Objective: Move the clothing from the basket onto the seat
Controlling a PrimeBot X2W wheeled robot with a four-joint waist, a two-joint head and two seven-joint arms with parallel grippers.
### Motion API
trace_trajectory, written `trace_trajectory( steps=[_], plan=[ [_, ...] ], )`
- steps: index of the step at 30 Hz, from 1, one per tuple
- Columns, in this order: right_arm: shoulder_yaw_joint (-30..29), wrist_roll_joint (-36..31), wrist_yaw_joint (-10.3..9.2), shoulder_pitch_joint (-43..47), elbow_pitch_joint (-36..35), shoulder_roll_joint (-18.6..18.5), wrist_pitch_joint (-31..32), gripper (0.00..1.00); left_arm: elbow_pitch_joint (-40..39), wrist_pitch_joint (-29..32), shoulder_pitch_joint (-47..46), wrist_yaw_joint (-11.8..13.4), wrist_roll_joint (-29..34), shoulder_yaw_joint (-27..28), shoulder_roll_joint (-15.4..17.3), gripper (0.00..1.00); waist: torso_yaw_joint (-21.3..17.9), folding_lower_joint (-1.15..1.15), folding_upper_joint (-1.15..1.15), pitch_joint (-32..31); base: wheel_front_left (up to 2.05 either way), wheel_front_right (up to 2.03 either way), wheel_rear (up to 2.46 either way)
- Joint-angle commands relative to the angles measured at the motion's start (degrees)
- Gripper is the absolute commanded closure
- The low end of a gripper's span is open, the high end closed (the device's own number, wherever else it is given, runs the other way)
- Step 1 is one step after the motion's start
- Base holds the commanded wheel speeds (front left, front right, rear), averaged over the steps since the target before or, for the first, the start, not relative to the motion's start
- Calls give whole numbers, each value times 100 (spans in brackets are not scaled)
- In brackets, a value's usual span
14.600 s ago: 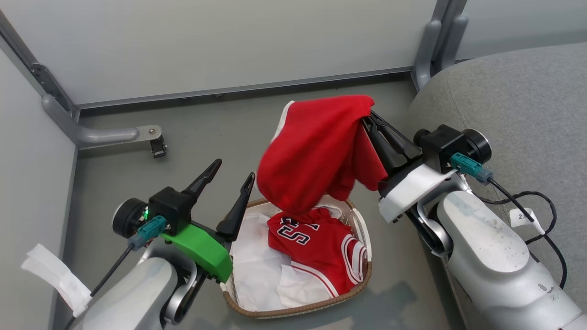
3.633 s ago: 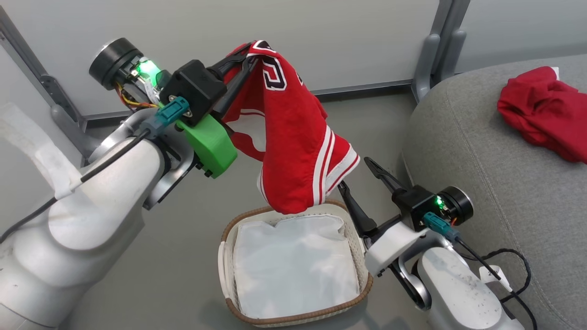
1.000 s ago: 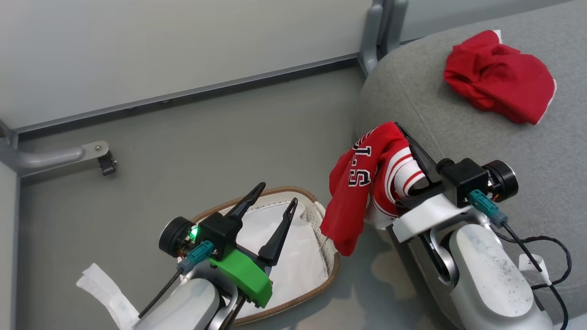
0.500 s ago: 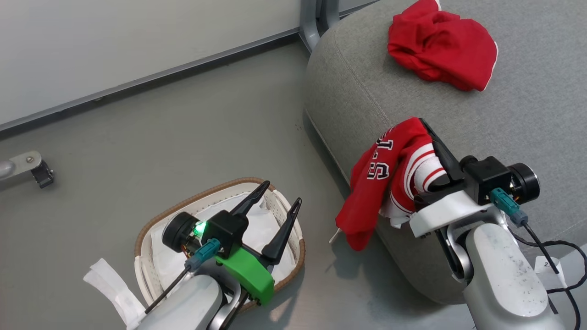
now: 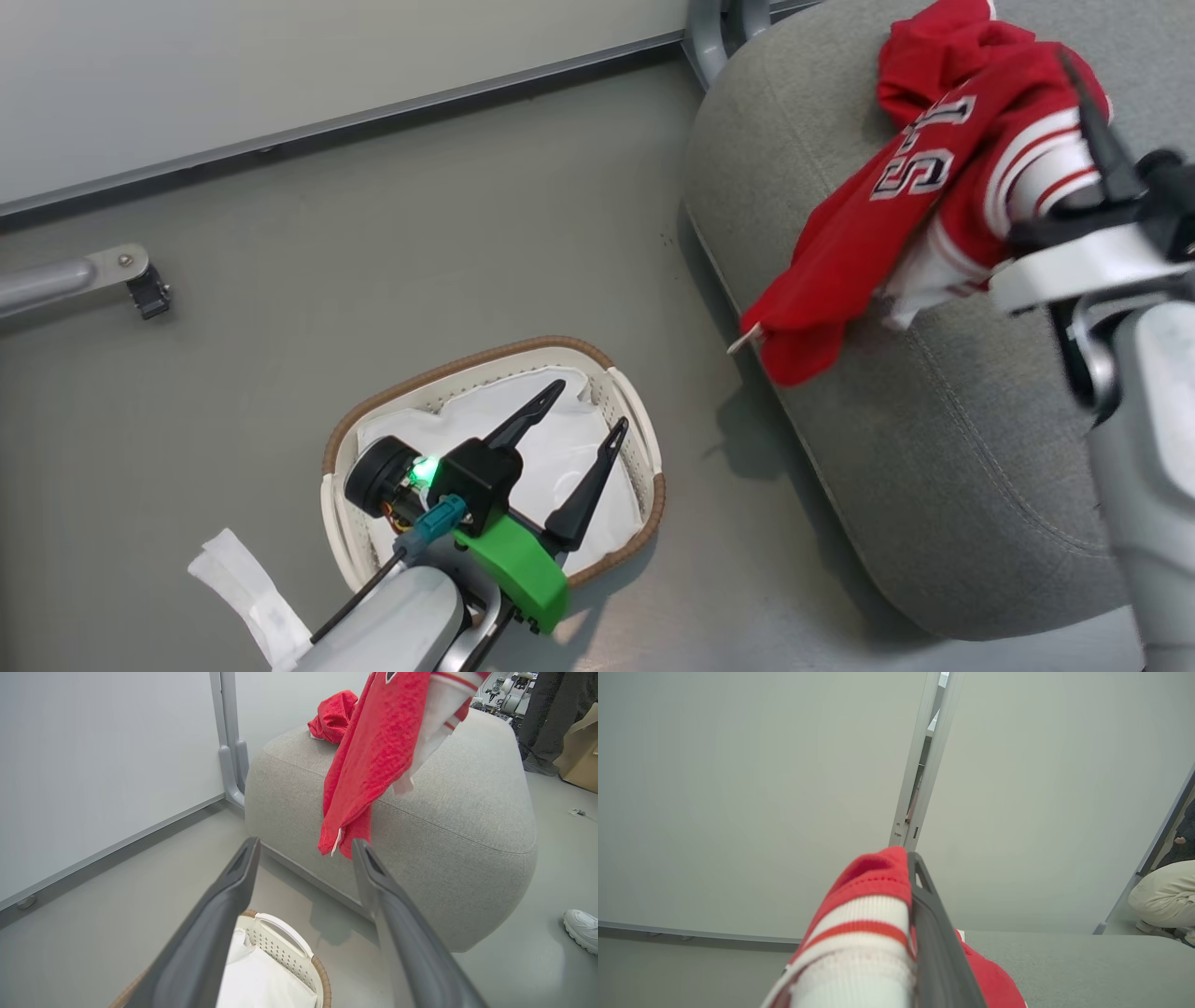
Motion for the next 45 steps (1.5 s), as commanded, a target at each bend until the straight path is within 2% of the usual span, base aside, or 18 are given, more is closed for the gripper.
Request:
trace_trajectory(
  steps=[1, 11, 15, 21, 24, 29, 39, 40, 42, 43, 44, 45],
  plan=[
    [-134, -9, -8, -323, 28, -248, -3, 100, -3, -2, 50, -8, 34, 29, -29, 0, 242, 0, 0, 84, 0, 0, 0],
    [-1006, 39, -8, -1873, 18, -1562, 882, 100, -147, -3, 77, -60, 263, 62, -130, 0, 705, 0, 0, 340, 0, 0, 0],
    [-1205, 169, -8, -2218, 268, -1909, 1316, 100, -214, -3, -10, -84, 338, 76, -119, 0, 863, 0, 0, 573, 0, 0, 0],
    [-1273, 138, -8, -2114, 993, -2173, 1637, 100, -295, -3, -261, -110, 532, 35, -186, 0, 1141, 0, 0, 1075, 0, 0, 0],
    [-1397, 71, -8, -2041, 1445, -2192, 1626, 100, -281, -3, -401, -133, 596, 9, -216, 0, 1278, 0, 0, 1321, 0, 0, 0],
    [-1709, -109, -8, -1838, 2208, -1898, 1343, 100, -205, -2, -551, -143, 642, 11, -247, 0, 1409, 0, 0, 1636, 0, 0, 0],
    [-2037, -537, -8, -1840, 3194, -1644, 791, 100, -142, -2, -622, -135, 683, 109, -282, 0, 1341, 0, 0, 1869, 0, 0, 0],
    [-2047, -570, -8, -1855, 3258, -1624, 705, 87, -136, -2, -620, -136, 686, 119, -278, 0, 1308, 0, 0, 1868, 0, 0, 0],
    [-2045, -611, -8, -1843, 3360, -1564, 557, 54, -110, -2, -609, -138, 693, 136, -265, 0, 1238, 0, 0, 1851, 0, 0, 0],
    [-2046, -623, -8, -1832, 3391, -1532, 492, 5, -103, -2, -606, -142, 696, 141, -256, 0, 1204, 0, 0, 1841, 0, 0, 0],
    [-2048, -624, -8, -1826, 3433, -1501, 425, 0, -92, -2, -606, -150, 703, 146, -247, 0, 1168, 0, 0, 1827, 0, 0, 0],
    [-2045, -633, -8, -1818, 3460, -1482, 369, 0, -83, -3, -604, -150, 706, 151, -241, 0, 1136, 0, 0, 1813, 0, 0, 0]
  ],
)
